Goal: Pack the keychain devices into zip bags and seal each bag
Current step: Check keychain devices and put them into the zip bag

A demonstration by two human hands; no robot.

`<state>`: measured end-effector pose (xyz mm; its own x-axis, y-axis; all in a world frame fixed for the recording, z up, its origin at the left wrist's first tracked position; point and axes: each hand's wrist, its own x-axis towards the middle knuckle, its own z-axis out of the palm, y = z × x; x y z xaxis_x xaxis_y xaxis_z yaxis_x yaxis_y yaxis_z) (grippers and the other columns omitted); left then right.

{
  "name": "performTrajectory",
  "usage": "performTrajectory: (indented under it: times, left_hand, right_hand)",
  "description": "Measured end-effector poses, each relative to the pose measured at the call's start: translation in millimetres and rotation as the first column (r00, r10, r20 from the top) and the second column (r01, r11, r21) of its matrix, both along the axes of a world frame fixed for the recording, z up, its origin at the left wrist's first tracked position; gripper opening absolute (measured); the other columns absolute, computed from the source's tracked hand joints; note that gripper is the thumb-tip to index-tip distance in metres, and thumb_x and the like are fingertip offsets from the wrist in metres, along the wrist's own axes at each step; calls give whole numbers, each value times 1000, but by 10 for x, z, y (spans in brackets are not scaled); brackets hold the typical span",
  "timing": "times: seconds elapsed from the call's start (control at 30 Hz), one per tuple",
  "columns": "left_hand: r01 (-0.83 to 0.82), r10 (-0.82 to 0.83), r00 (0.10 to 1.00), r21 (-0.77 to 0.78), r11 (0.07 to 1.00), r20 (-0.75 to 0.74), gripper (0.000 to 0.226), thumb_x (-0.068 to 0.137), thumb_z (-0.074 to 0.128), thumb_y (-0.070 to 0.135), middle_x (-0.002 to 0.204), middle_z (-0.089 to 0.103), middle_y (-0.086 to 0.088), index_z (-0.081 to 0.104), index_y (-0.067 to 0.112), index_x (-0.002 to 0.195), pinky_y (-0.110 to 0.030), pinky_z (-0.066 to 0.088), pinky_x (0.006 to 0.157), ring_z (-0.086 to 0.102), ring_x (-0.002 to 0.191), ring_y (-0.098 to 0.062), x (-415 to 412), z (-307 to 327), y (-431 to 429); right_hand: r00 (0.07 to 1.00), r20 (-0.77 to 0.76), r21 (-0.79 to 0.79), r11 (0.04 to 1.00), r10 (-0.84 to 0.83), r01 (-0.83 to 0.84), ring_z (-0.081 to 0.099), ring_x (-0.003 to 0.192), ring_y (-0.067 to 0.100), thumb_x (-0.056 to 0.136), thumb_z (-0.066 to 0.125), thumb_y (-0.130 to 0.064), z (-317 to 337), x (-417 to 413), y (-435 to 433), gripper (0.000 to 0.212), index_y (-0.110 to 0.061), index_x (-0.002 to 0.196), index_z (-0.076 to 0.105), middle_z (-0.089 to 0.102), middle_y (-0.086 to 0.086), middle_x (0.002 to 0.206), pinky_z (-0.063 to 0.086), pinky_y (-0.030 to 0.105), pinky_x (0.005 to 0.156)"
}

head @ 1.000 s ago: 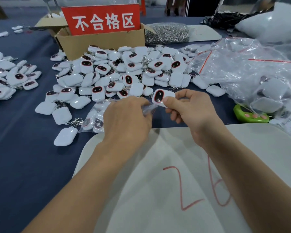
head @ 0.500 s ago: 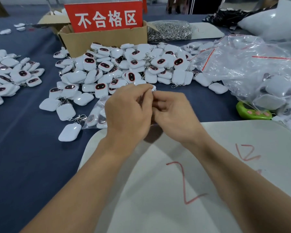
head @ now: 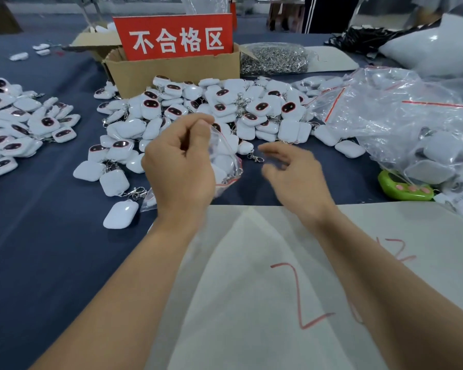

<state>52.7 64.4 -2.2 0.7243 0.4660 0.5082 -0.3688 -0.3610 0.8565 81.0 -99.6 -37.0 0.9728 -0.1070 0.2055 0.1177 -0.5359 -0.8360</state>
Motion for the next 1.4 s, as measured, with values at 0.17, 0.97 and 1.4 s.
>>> performTrajectory:
  times: [0.17,0.97,1.4]
  left_hand:
    - [-49,69,986,-129,990,152,25,95,59,15,79,71,26,74,32,86,-15,47,77,64,82,5,72,228,177]
    - [236,76,938,782,577,-339,54,67,66,-2,92,69,4,72,29,111,-27,19,70,60,92,-27,2,-228,-141]
    - [415,-314,892,312,854,-325,11,94,58,27,78,66,9,68,26,94,-24,42,67,60,76,-10,-11,-244,-208]
  right_hand:
    - [870,-88,-565,695,486,-445,29,146,21,88,49,-1,-51,46,217,73,-27,155,41,39,-8,158,31,41,119]
    - [999,-54,-195,981,4,-14,58,75,24,103,43,-26,77,-108,-98,36,-27,70,57,61,-2,68,44,33,63]
    - [940,-149,616,772,307,-154,57,49,24,100,61,-12,243,-126,-78,21,-14,79,66,67,10,67,39,26,46]
